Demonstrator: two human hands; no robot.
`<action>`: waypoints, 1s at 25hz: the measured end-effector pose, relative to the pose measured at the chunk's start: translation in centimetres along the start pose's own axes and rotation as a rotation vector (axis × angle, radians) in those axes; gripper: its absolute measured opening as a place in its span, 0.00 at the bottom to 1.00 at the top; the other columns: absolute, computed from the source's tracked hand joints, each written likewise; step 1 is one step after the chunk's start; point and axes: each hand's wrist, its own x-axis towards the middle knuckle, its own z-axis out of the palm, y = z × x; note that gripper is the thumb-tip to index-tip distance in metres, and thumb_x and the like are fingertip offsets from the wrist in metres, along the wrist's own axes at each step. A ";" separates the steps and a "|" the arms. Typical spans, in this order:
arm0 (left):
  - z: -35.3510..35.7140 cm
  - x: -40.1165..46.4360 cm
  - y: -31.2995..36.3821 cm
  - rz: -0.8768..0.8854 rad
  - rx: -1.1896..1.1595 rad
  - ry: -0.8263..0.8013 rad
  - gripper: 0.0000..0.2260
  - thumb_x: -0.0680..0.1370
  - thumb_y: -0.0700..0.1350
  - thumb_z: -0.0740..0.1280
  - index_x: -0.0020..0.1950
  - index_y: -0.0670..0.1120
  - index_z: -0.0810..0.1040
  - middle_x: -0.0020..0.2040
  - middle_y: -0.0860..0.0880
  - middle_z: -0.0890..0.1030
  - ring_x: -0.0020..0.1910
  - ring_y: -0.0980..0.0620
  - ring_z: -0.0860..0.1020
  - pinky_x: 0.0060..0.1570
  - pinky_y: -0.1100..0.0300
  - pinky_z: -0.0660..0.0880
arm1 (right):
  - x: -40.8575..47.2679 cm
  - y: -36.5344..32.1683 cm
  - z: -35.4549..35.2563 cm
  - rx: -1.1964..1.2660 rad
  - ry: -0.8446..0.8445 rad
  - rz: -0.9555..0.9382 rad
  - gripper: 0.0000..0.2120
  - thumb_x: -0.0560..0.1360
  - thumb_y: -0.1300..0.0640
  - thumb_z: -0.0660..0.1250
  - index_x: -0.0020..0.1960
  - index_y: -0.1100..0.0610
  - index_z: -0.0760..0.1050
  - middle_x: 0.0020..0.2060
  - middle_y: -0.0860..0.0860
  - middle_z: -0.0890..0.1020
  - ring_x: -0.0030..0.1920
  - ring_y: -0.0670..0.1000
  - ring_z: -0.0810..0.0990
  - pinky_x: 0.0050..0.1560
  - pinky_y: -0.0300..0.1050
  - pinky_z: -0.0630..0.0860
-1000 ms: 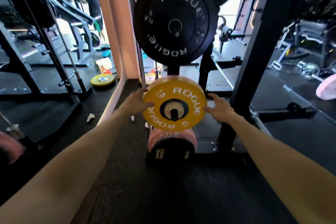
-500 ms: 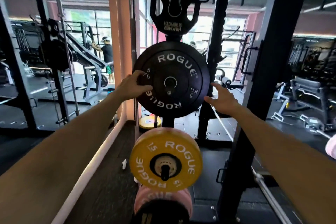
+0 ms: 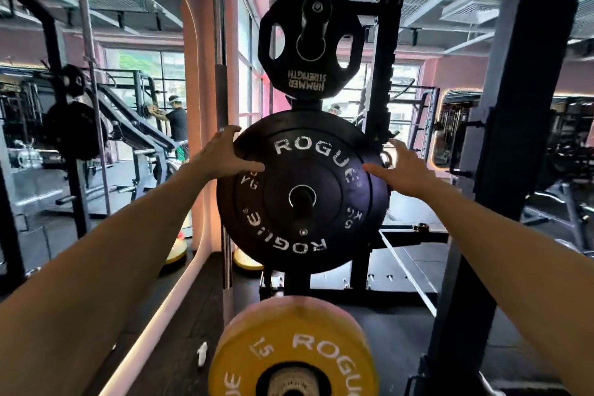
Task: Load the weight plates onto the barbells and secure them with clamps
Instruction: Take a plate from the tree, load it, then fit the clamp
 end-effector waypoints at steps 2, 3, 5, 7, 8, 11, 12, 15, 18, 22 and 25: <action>1.2 2.9 -1.3 -0.031 0.023 -0.027 0.58 0.59 0.66 0.79 0.79 0.44 0.55 0.77 0.39 0.63 0.74 0.38 0.65 0.70 0.43 0.67 | 2.9 0.3 1.3 0.045 0.006 0.031 0.63 0.54 0.22 0.69 0.79 0.54 0.53 0.75 0.58 0.64 0.74 0.61 0.64 0.72 0.62 0.62; 2.0 4.2 -2.0 -0.040 0.033 -0.035 0.60 0.58 0.66 0.80 0.79 0.44 0.54 0.77 0.39 0.61 0.75 0.38 0.64 0.71 0.42 0.66 | 4.2 0.5 2.0 0.070 0.014 0.043 0.69 0.49 0.20 0.68 0.79 0.55 0.53 0.75 0.58 0.63 0.74 0.60 0.63 0.72 0.62 0.62; 3.4 6.5 -3.0 -0.047 0.074 -0.018 0.61 0.56 0.67 0.80 0.79 0.44 0.55 0.77 0.39 0.61 0.75 0.37 0.63 0.71 0.40 0.65 | 6.4 0.8 3.5 0.089 0.018 0.062 0.77 0.39 0.18 0.66 0.79 0.56 0.51 0.76 0.58 0.62 0.74 0.60 0.62 0.72 0.61 0.62; 4.2 8.3 -3.8 -0.069 0.157 0.013 0.61 0.52 0.72 0.78 0.76 0.45 0.60 0.73 0.38 0.66 0.73 0.35 0.64 0.68 0.39 0.68 | 8.1 1.5 4.8 0.054 0.003 0.062 0.82 0.34 0.18 0.66 0.79 0.54 0.47 0.76 0.58 0.60 0.75 0.60 0.62 0.72 0.62 0.63; 4.6 9.2 -4.1 -0.077 0.176 0.030 0.62 0.49 0.76 0.75 0.73 0.44 0.63 0.70 0.38 0.69 0.71 0.35 0.66 0.66 0.38 0.70 | 9.0 1.9 5.5 0.056 0.002 0.063 0.83 0.32 0.18 0.66 0.79 0.52 0.45 0.77 0.58 0.59 0.75 0.60 0.62 0.71 0.62 0.63; 6.3 10.8 -5.2 -0.057 0.115 0.103 0.59 0.43 0.80 0.70 0.62 0.45 0.65 0.61 0.43 0.73 0.64 0.37 0.70 0.59 0.36 0.72 | 11.3 2.7 7.2 0.152 0.023 0.080 0.78 0.37 0.26 0.76 0.78 0.52 0.48 0.73 0.56 0.68 0.72 0.57 0.68 0.70 0.56 0.67; 6.7 10.9 -5.3 -0.050 0.096 0.123 0.55 0.45 0.77 0.73 0.61 0.45 0.65 0.60 0.44 0.72 0.63 0.39 0.71 0.59 0.35 0.71 | 12.0 2.7 7.5 0.142 0.025 0.076 0.71 0.41 0.29 0.79 0.76 0.54 0.56 0.69 0.54 0.73 0.68 0.56 0.72 0.67 0.52 0.69; 7.1 11.0 -5.2 -0.044 0.040 0.149 0.48 0.55 0.65 0.82 0.64 0.43 0.65 0.56 0.49 0.69 0.61 0.41 0.73 0.58 0.45 0.72 | 13.4 3.1 7.7 0.093 0.034 0.008 0.45 0.44 0.30 0.79 0.56 0.50 0.78 0.50 0.48 0.84 0.50 0.48 0.81 0.51 0.44 0.75; 6.7 11.6 -5.4 -0.055 -0.018 0.108 0.50 0.55 0.64 0.82 0.68 0.43 0.66 0.55 0.52 0.68 0.60 0.45 0.73 0.53 0.52 0.71 | 12.9 2.5 6.9 0.174 -0.038 -0.026 0.26 0.52 0.43 0.84 0.47 0.45 0.80 0.40 0.41 0.82 0.40 0.37 0.78 0.40 0.35 0.71; 6.5 11.0 -6.3 -0.087 -0.096 0.090 0.53 0.48 0.73 0.79 0.66 0.48 0.72 0.56 0.53 0.78 0.56 0.50 0.77 0.50 0.55 0.73 | 11.4 2.1 6.2 0.221 -0.003 0.016 0.29 0.50 0.43 0.85 0.48 0.45 0.78 0.41 0.41 0.82 0.43 0.39 0.80 0.43 0.35 0.73; 6.0 9.5 -6.1 -0.087 -0.087 0.099 0.51 0.47 0.75 0.78 0.62 0.49 0.75 0.53 0.53 0.81 0.53 0.50 0.80 0.48 0.55 0.75 | 10.0 2.0 6.0 0.173 0.037 0.055 0.51 0.42 0.32 0.81 0.60 0.53 0.73 0.52 0.48 0.81 0.53 0.51 0.79 0.54 0.47 0.76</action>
